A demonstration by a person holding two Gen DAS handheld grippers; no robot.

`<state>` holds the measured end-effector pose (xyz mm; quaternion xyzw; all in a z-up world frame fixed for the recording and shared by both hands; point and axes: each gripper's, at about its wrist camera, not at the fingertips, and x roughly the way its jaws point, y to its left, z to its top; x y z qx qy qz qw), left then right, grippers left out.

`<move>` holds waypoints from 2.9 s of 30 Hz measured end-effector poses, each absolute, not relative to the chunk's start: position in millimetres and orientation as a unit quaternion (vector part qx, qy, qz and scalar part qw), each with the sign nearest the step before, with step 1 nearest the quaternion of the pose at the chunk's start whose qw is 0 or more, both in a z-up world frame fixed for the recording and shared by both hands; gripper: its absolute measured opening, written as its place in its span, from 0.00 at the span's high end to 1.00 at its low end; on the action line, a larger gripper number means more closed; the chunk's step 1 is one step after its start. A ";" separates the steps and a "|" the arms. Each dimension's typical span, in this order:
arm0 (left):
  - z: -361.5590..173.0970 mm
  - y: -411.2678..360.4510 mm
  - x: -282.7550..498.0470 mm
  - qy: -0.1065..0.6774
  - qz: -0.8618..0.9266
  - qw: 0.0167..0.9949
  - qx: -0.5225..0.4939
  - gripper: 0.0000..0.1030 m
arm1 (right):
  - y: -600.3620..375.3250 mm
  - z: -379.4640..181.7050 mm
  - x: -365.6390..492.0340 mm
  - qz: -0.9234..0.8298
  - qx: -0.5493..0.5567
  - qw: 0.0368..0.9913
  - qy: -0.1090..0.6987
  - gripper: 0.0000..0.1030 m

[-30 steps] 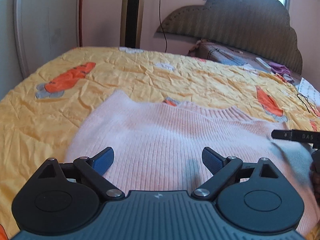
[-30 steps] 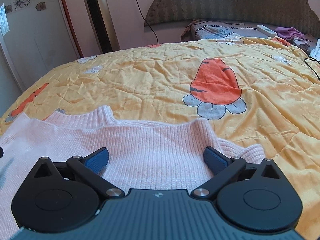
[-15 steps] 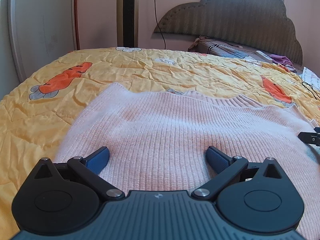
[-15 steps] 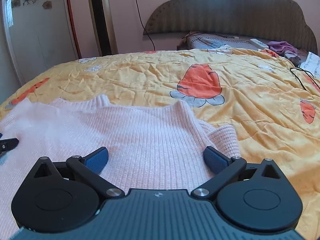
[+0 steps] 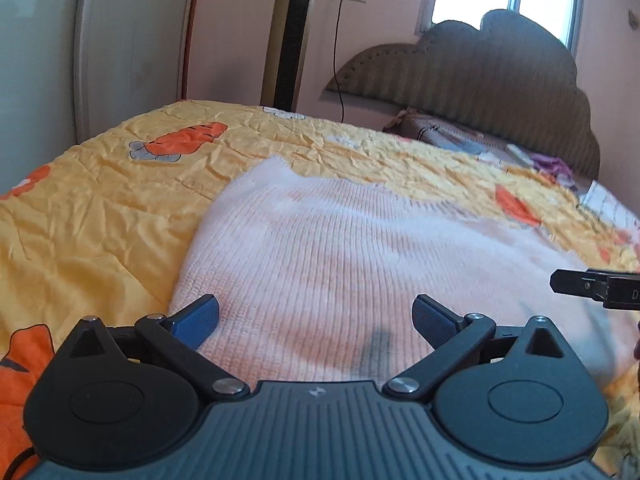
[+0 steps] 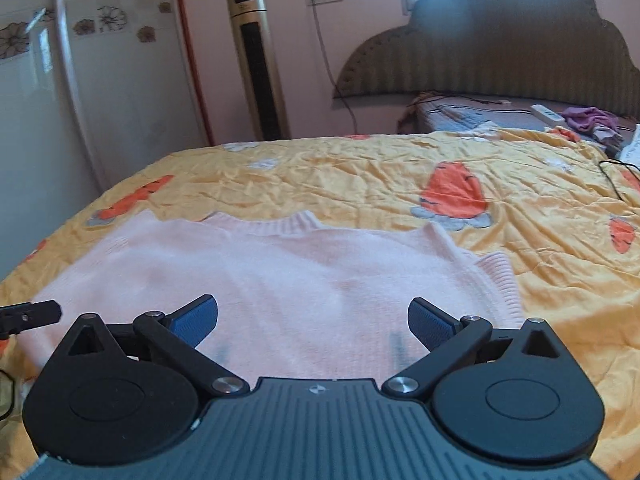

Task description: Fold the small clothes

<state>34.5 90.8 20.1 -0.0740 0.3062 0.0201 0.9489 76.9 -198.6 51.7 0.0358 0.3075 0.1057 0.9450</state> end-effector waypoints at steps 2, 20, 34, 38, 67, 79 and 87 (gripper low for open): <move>11.7 87.0 43.0 0.320 0.030 0.945 -0.059 0.00 | -183.3 39.9 82.8 0.107 0.003 0.939 0.326 0.00; 24.4 176.0 -25.3 0.300 0.076 0.872 -0.378 0.00 | -130.5 46.6 55.0 0.174 -0.010 0.934 0.311 0.00; -7.2 172.2 24.1 0.302 0.066 0.816 -0.489 0.00 | -89.6 1.3 51.4 0.190 -0.071 0.931 0.305 0.01; -6.4 172.8 27.1 0.289 0.090 0.821 -0.484 0.25 | -90.7 0.9 50.9 0.190 -0.069 0.931 0.303 0.01; -2.7 136.2 23.6 0.291 0.119 0.891 -0.328 0.63 | -98.1 15.0 66.2 0.204 -0.035 0.917 0.341 0.01; -4.0 155.9 35.8 0.286 0.130 0.869 -0.381 0.72 | -72.0 80.9 138.1 0.244 0.114 0.881 0.388 0.00; 30.4 46.4 25.2 0.219 0.097 0.969 -0.060 0.73 | 6.5 98.3 207.6 0.300 0.064 0.796 0.522 0.00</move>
